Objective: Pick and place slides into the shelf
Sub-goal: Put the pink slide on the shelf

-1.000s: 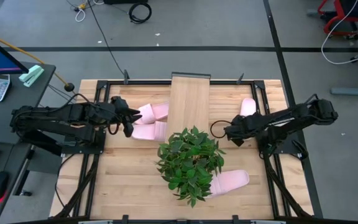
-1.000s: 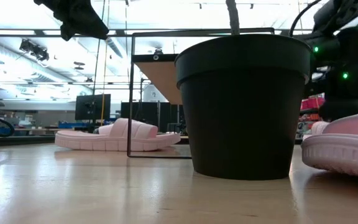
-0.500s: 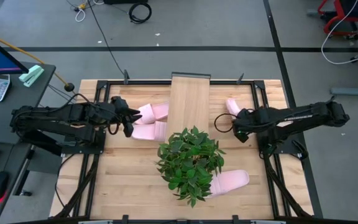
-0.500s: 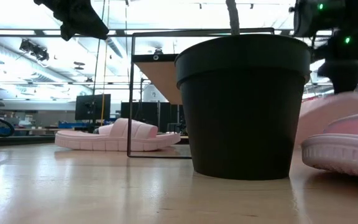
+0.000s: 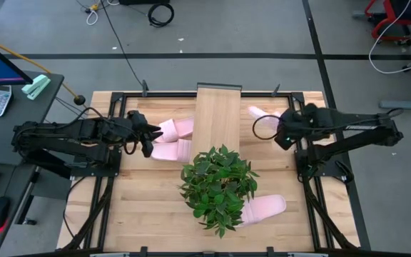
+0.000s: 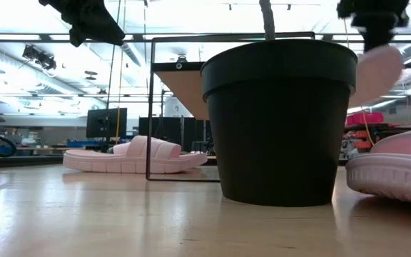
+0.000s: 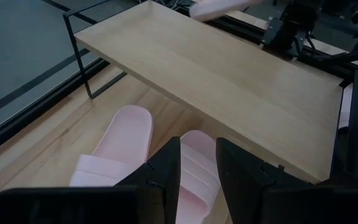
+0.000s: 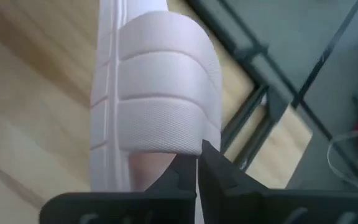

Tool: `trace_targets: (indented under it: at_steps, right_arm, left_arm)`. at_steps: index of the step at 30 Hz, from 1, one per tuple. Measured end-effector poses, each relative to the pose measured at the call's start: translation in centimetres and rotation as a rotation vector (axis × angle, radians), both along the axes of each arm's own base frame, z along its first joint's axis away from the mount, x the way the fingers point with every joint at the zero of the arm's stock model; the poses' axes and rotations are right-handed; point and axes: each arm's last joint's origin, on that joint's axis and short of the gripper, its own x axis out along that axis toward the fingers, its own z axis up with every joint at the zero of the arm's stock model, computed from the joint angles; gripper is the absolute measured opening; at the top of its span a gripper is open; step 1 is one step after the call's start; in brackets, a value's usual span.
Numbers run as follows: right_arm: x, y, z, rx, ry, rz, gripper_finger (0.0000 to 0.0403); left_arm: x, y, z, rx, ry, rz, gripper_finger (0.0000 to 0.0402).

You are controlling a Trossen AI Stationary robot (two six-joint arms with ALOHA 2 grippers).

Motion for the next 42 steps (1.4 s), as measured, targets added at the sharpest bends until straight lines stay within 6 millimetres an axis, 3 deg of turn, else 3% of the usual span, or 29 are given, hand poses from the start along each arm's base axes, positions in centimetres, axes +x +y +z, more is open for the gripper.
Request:
trace_targets:
  at_steps: [11, 19, 30, 42]
  right_arm:
    - [1.1, -0.3, 6.1, -0.178, -0.061, 0.163, 0.0000]
    - [4.2, -1.9, 8.6, -0.279, -0.050, 0.326, 0.0000]
    - [7.6, -7.7, 8.5, -0.240, -0.119, 0.452, 0.0000]
    - [11.0, -12.9, 6.4, -0.189, -0.160, 0.571, 0.0000]
  left_arm:
    - [0.0, 0.0, 0.0, -0.001, -0.001, 0.000, 0.0107]
    - [0.3, -0.2, 0.4, -0.008, -0.043, -0.066, 0.0107]
    - [0.6, -0.3, 0.9, -0.006, -0.097, -0.128, 0.0107]
    - [1.1, -0.4, 2.3, 0.022, -0.239, -0.159, 0.0107]
